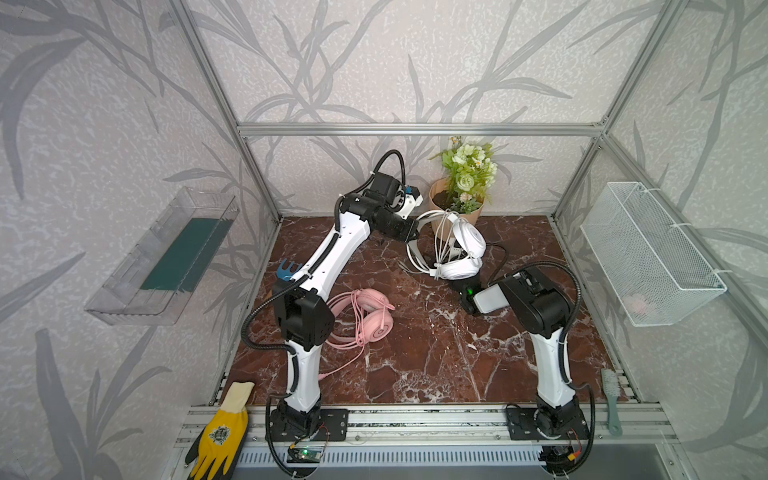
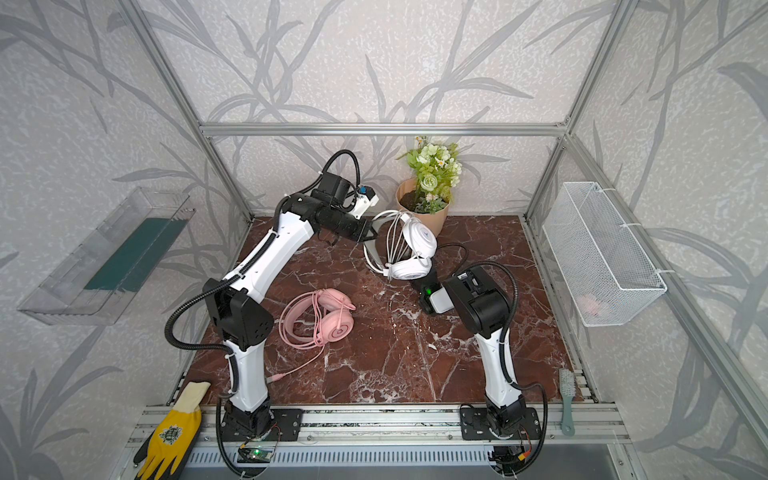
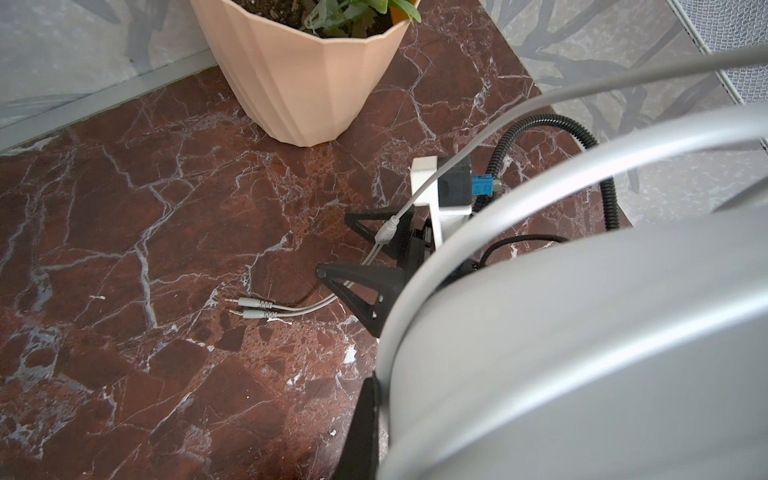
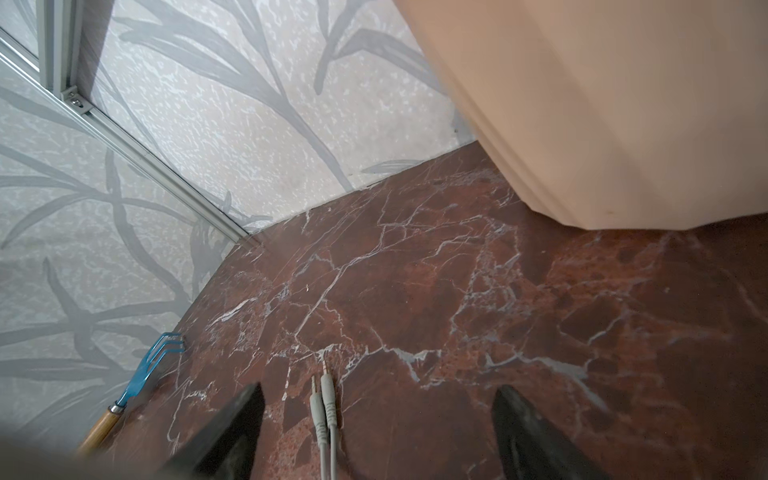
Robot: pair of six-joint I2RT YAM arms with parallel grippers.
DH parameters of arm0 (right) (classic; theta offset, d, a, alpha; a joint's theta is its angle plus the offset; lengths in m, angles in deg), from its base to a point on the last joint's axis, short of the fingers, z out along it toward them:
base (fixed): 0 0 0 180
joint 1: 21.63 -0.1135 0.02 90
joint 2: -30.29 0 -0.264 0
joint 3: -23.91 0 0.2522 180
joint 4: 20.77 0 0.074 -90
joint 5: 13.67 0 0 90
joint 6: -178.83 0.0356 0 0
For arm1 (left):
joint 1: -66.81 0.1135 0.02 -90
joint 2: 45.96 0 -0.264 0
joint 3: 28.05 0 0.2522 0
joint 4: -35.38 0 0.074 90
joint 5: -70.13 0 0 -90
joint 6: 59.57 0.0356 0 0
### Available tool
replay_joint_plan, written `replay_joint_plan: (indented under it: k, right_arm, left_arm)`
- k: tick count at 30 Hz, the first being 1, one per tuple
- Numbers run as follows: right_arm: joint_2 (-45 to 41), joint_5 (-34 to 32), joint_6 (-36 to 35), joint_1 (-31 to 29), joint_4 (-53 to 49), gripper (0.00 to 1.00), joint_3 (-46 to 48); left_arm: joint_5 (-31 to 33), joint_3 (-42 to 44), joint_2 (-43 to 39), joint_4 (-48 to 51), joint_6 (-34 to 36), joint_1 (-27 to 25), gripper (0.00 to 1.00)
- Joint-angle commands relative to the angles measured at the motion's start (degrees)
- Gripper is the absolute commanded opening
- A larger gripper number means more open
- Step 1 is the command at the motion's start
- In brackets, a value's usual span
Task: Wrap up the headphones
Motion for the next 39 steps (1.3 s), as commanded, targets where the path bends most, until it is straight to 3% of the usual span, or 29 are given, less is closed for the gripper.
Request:
replay_joint_plan:
  k: [1, 9, 15, 23, 28, 32, 39]
  right_arm:
    - [1.36, -2.19, 1.74, -0.50, 0.80, 0.79, -1.76]
    - [3.59, 1.07, 2.86, -0.60, 5.90, 0.24, -1.87]
    - [-2.38, 7.46, 0.70, 1.02, 6.17, 0.00, 4.64]
    - [-9.76, 17.89, 2.43, 4.05, 8.43, 0.00, 13.24]
    - [-14.76, 31.75, 3.61, 4.59, 2.73, 0.00, 13.63]
    - [-21.75, 36.37, 2.32, 4.59, -9.12, 0.00, 16.15]
    - [-37.53, 36.27, -7.28, 4.68, -37.45, 0.00, 18.77]
  left_arm:
    - [-3.06, -2.12, -4.06, -2.08, -1.50, 0.14, 0.00]
    - [-2.44, -0.54, -4.88, -4.59, -3.46, 0.41, 0.00]
    - [-1.36, 2.36, -6.22, -8.42, -5.67, 1.32, 0.00]
    - [0.20, 3.91, -6.57, -11.18, -7.34, 1.82, 0.00]
    - [7.70, 4.96, -6.98, -11.29, -9.06, 1.81, 0.00]
    - [10.89, 8.18, -7.71, -14.02, -12.37, 1.81, 0.00]
    - [15.41, 15.89, -9.15, -22.75, -22.81, 1.86, 0.00]
